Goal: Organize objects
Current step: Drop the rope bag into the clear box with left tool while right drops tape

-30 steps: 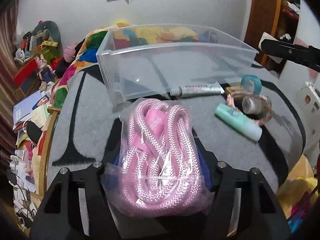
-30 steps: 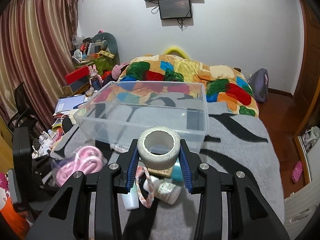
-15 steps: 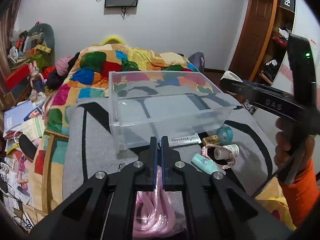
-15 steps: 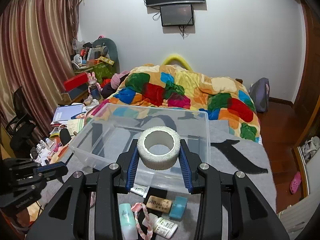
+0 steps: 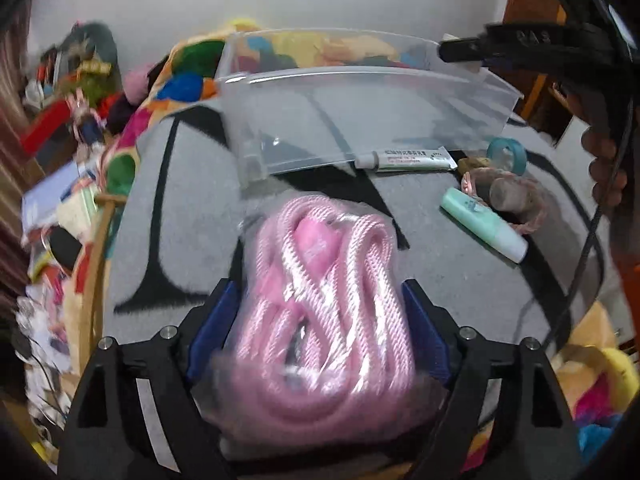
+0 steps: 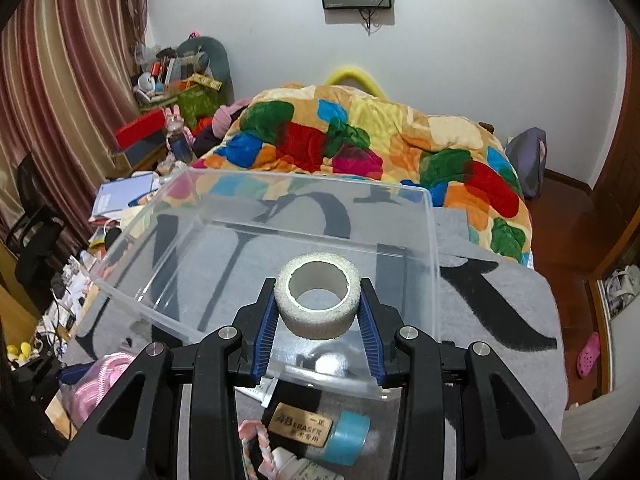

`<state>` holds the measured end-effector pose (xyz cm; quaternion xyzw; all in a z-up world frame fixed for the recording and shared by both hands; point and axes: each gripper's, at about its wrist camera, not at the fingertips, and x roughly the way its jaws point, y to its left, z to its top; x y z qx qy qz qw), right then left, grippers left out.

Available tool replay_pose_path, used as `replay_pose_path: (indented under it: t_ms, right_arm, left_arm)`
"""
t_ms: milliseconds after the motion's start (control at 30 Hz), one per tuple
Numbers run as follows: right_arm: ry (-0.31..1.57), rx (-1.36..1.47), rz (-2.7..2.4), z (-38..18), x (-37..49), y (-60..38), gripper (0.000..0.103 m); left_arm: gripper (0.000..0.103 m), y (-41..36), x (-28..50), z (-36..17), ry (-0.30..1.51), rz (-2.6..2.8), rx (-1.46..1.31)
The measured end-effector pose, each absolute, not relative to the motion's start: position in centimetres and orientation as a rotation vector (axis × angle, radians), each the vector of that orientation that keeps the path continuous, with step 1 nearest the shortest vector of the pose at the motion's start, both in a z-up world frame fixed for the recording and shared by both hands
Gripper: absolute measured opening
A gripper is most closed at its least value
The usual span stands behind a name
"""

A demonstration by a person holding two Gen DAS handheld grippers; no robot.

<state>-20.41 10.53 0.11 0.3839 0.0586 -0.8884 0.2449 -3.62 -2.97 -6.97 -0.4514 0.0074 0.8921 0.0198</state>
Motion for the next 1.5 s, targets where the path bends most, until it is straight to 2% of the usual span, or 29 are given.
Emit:
replay_pose_path:
  t_ms: [33, 100, 167, 400, 633, 733, 800, 867, 900, 1267, 1500]
  right_arm:
    - [0.173, 1.048, -2.425, 0.0, -20.4, 10.3, 0.035]
    - [0.182, 1.051, -2.420, -0.1, -20.4, 9.9, 0.035]
    - [0.179, 1.063, -2.408, -0.3, -20.6, 9.8, 0.035]
    - [0.233, 1.116, -2.385, -0.9, -22.2, 9.5, 0.035]
    - [0.247, 1.215, -2.324, -2.5, -24.2, 8.3, 0.035]
    - [0.253, 1.219, -2.316, -2.7, -23.8, 8.3, 0.037]
    - [0.254, 1.208, -2.320, -2.5, -23.4, 8.5, 0.044]
    - [0.252, 1.188, -2.332, -2.2, -23.0, 8.8, 0.059]
    - [0.248, 1.177, -2.342, -2.0, -22.8, 9.0, 0.060]
    - [0.131, 1.074, -2.382, 0.2, -19.7, 12.9, 0.061]
    - [0.137, 1.061, -2.438, -0.4, -17.0, 15.1, 0.061]
  left_arm:
    - [0.069, -2.7, -3.8, -7.1, 0.034, 2.779, -1.375]
    - [0.060, -2.4, -4.2, -6.9, 0.039, 2.794, -1.348]
    - [0.057, -2.7, -4.1, -6.5, -0.020, 2.796, -1.313]
    - [0.057, -4.1, -3.1, -1.1, -0.141, 2.846, -1.126]
    - [0.057, -5.5, -7.7, 3.3, -0.175, 2.865, -1.075]
    - [0.057, -5.2, -10.2, 3.4, -0.135, 2.860, -1.116]
    - [0.057, -4.9, -11.8, 3.2, -0.117, 2.847, -1.152]
    - [0.057, -4.7, -13.4, 2.9, -0.111, 2.827, -1.189]
    - [0.057, -4.7, -13.9, 2.8, -0.111, 2.821, -1.201]
    - [0.058, -3.9, -18.3, -0.2, -0.088, 2.770, -1.385]
    - [0.059, -2.4, -15.8, 2.0, 0.006, 2.820, -1.272]
